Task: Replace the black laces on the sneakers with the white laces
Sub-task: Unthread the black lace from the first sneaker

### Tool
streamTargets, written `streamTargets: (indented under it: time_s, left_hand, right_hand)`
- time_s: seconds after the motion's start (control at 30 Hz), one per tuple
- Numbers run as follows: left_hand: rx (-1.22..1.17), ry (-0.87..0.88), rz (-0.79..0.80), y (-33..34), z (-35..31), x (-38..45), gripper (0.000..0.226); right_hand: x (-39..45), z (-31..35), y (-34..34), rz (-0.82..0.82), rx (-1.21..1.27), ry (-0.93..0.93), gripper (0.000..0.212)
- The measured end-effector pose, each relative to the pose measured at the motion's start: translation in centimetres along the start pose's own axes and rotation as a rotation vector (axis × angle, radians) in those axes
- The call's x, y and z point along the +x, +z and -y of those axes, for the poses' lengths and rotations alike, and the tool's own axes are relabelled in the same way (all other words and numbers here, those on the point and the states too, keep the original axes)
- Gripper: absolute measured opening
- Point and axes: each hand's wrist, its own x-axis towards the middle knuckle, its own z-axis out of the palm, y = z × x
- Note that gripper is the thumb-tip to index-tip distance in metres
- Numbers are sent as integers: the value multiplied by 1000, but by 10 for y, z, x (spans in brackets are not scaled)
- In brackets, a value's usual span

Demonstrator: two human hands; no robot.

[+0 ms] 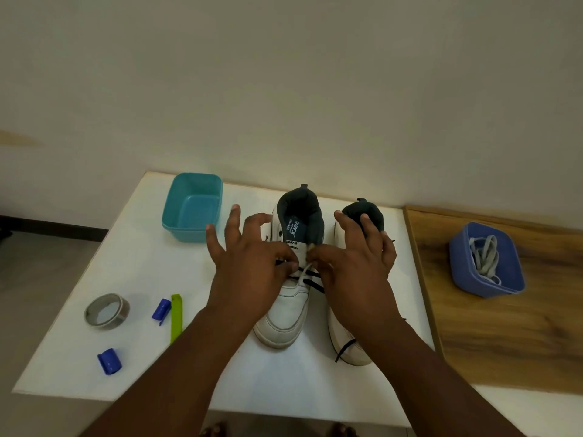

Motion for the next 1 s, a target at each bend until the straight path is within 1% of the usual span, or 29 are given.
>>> streamTargets:
  time_s: [0.03, 0.1, 0.17, 0.2, 0.23, 0.27, 0.33, 0.4, 0.47, 0.5, 0.57, 0.63, 0.7, 0.77, 0.83, 0.9, 0.93, 1.0]
  left_hand:
    - [12, -14, -34, -1, 1, 1, 13]
    - [27, -83, -165, -7, 3, 1, 12]
    - [-4, -229, -319, -19, 8, 1, 17]
    - [7, -299, -370, -23, 12, 0, 20]
    - [42, -350, -388, -24, 16, -1, 22]
    - [61, -371, -369, -24, 19, -2, 25]
    - [-10, -313, -278, -20, 16, -3, 34]
    - [-72, -135, -169, -13, 7, -3, 39]
    - [6, 35, -47, -7, -2, 0, 31]
    - [50, 66, 16, -5, -5, 0, 28]
    - [57, 15, 83, -3, -7, 0, 26]
    - [17, -45, 42, -3, -5, 0, 19]
    - [-26, -104, -83, -9, 0, 1, 15]
    - [-55, -199, -216, -19, 9, 2, 16]
    - [-40, -289, -296, -23, 16, 0, 20]
    - [-5, -374, -297, -22, 19, -1, 25]
    - [3, -387, -292, -20, 20, -1, 25]
    - [-33, -308, -286, -18, 19, 0, 24]
  right_hand:
    - [0, 0, 0, 4, -1, 2, 22]
    - [0, 0, -1, 13, -2, 11, 22]
    - [0, 2, -2, 27, -1, 19, 20]
    - [-1, 1, -3, 33, 1, 21, 19]
    - [-1, 1, -3, 36, 5, 24, 19]
    - [-1, 0, -2, 37, 11, 25, 19]
    - [-1, -1, -1, 22, 17, 29, 20]
    - [0, 1, -1, 14, 23, 28, 20]
    - [0, 1, -2, 16, 22, 23, 20]
    - [0, 1, -2, 19, 17, 23, 20]
    - [-1, -1, -3, 35, -7, 24, 24]
    - [-1, -2, -3, 56, -16, 25, 30]
    - [-1, -1, -4, 71, -10, 26, 34]
    - [0, 1, -5, 73, -14, 26, 32]
    - [1, 2, -4, 66, -29, 26, 31]
    - [1, 2, -3, 58, -30, 29, 32]
    - [1, 2, -2, 56, -31, 30, 32]
    - [0, 2, -1, 51, -32, 28, 30]
